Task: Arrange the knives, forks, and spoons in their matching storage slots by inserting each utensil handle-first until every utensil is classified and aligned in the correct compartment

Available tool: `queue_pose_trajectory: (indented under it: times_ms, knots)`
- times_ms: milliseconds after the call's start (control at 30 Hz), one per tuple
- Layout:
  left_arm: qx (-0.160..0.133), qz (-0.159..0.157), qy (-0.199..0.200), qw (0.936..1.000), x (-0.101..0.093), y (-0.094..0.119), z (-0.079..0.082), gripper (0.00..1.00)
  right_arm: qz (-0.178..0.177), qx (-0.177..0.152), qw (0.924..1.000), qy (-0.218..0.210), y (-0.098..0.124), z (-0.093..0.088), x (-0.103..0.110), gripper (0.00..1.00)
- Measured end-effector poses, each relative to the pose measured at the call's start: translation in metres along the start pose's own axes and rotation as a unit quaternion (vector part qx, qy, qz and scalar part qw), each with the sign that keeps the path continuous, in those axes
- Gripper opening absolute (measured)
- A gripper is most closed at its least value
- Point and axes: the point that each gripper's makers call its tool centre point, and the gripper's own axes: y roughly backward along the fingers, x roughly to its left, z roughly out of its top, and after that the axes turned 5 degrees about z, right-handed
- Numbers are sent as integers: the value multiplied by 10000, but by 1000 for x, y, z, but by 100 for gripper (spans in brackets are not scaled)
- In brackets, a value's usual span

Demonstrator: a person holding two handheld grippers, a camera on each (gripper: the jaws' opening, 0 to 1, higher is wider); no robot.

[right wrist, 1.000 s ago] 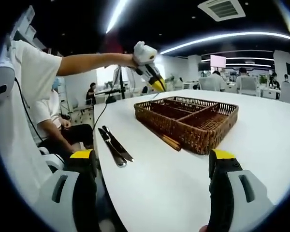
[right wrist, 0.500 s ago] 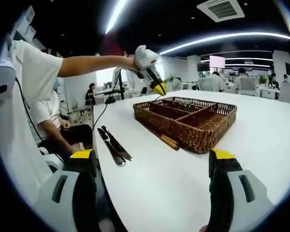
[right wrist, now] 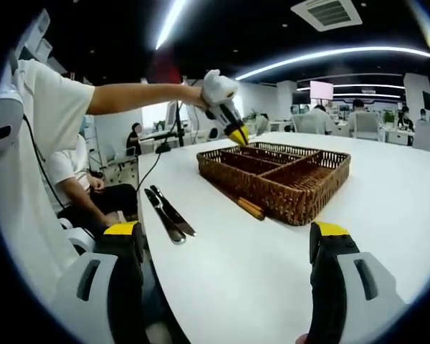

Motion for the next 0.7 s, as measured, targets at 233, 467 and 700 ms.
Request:
queue_pose_trajectory:
  times_ms: [233, 467, 700]
  knots:
    - [20, -5, -3, 10000, 1, -3, -2, 3, -27, -20, 10000, -37, 2, -1, -3, 100]
    - [51, -12, -14, 10000, 2, -9, -6, 3, -4, -1, 10000, -46, 1, -3, -1, 100]
    - [112, 5, -93, 9999, -1, -17, -7, 3, -38, 2, 10000, -62, 3, -4, -3, 100]
